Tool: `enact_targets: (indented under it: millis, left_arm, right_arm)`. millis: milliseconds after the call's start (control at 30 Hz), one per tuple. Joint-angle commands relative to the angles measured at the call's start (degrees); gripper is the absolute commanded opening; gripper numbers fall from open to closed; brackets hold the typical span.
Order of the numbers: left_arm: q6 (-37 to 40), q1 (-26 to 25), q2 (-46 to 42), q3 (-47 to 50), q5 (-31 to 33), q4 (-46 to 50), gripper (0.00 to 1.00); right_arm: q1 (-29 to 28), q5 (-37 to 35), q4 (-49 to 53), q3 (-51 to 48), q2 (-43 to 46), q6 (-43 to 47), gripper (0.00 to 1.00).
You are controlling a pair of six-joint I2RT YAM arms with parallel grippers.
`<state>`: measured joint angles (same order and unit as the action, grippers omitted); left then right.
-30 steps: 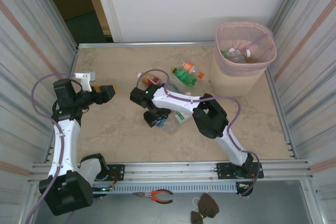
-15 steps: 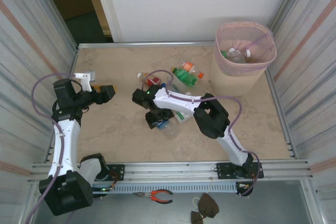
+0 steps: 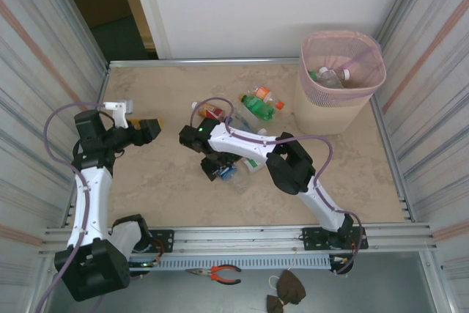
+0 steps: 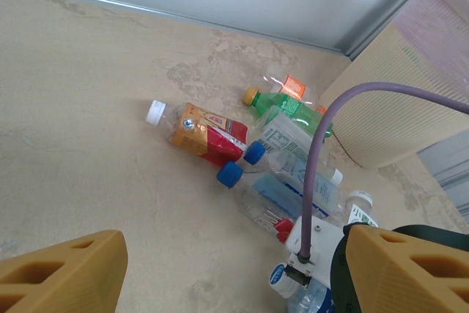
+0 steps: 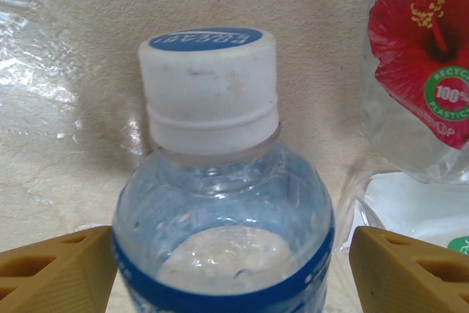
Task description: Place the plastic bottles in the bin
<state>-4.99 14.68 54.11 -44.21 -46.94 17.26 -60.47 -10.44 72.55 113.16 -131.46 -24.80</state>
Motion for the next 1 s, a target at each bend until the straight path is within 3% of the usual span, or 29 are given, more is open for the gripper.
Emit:
enact_targets:
  millis: [0,500,967]
  left_arm:
    - [-0.2,0.4,-0.5,-0.2,-0.8,0.4,0.79]
    - [-0.1,0.5,-0.4,-0.2,-0.7,0.4,0.79]
    - [0.0,0.5,-0.6,-0.2,-0.7,0.6,0.79]
  right_arm:
    - [-0.2,-0.7,1.6,1.5,-1.8,1.1,0.8]
    - [-0.2,-0.8,1.0,1.5,0.3,0.5,0.69]
    - [0.0,-0.1,-1.7,1.1,11.6,-0.5,0.65]
